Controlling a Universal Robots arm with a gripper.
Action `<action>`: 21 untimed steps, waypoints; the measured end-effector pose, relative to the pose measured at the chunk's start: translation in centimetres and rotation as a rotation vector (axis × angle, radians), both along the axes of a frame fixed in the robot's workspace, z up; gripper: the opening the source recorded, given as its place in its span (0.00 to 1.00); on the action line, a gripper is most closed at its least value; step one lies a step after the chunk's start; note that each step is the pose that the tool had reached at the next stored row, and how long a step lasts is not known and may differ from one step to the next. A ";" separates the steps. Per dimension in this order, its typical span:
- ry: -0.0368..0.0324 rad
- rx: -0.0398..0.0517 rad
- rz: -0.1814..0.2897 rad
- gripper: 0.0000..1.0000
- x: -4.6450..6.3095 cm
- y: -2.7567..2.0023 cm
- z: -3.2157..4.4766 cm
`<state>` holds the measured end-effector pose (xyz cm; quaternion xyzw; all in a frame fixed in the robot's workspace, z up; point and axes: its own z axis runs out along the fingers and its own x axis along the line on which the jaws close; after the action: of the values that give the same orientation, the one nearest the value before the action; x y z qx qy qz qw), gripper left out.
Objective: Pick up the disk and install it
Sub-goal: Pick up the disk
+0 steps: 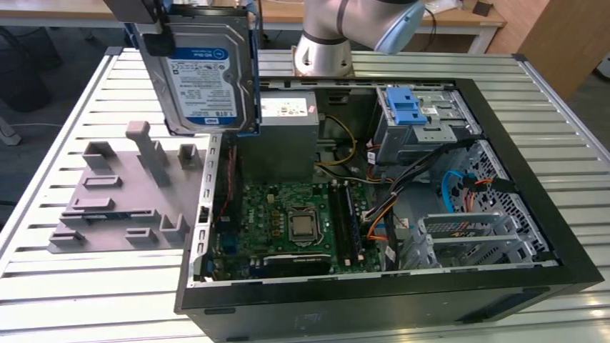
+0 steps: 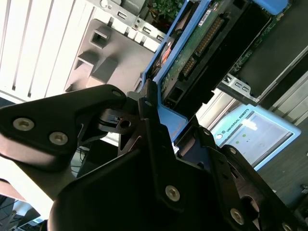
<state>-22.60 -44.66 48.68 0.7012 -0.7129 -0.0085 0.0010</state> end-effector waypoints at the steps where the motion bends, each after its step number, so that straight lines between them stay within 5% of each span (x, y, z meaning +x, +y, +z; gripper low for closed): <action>1: 0.0001 0.0000 0.000 0.37 0.2 -0.03 0.00; 21: 0.0001 0.0000 0.000 0.37 4.3 -0.45 -0.08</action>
<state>-18.34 -45.11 48.60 0.7012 -0.7129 -0.0086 0.0011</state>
